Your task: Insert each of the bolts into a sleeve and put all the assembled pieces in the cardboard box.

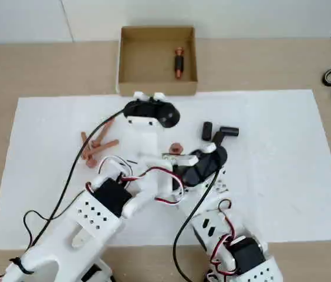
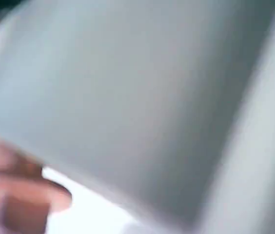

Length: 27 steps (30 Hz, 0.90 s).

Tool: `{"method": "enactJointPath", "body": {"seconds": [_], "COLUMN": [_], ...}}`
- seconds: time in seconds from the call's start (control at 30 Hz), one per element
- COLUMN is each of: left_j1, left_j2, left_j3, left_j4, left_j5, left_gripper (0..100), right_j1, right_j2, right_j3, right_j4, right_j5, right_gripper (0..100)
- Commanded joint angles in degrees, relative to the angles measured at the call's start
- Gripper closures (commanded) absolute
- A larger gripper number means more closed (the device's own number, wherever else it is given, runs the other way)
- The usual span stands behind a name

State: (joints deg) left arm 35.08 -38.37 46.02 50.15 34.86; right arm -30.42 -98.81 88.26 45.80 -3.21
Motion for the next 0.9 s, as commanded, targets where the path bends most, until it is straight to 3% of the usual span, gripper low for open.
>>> {"method": "enactJointPath", "body": {"seconds": [0.0,0.37,0.6,0.87], "left_j1": [-0.09,3.16,1.32,0.88], "left_j2": [-1.32,-1.32,-1.32,-2.20], "left_j3": [0.13,2.15,1.98,0.57], "left_j4": [1.05,-0.88,-0.53,0.00], "left_j5": [-0.53,-2.73,-2.73,-2.73], "left_gripper": [99,99,84,82], "right_j1": [0.04,0.04,0.04,0.04], "right_j2": [-1.10,-1.10,-1.10,-1.10], "right_j3": [-0.44,-0.44,-0.44,-0.44], "right_j4": [-1.45,-1.45,-1.45,-1.45], "right_j5": [-0.53,-0.44,-0.44,-0.44], "right_gripper": [99.5,99.5,99.5,99.5]}}
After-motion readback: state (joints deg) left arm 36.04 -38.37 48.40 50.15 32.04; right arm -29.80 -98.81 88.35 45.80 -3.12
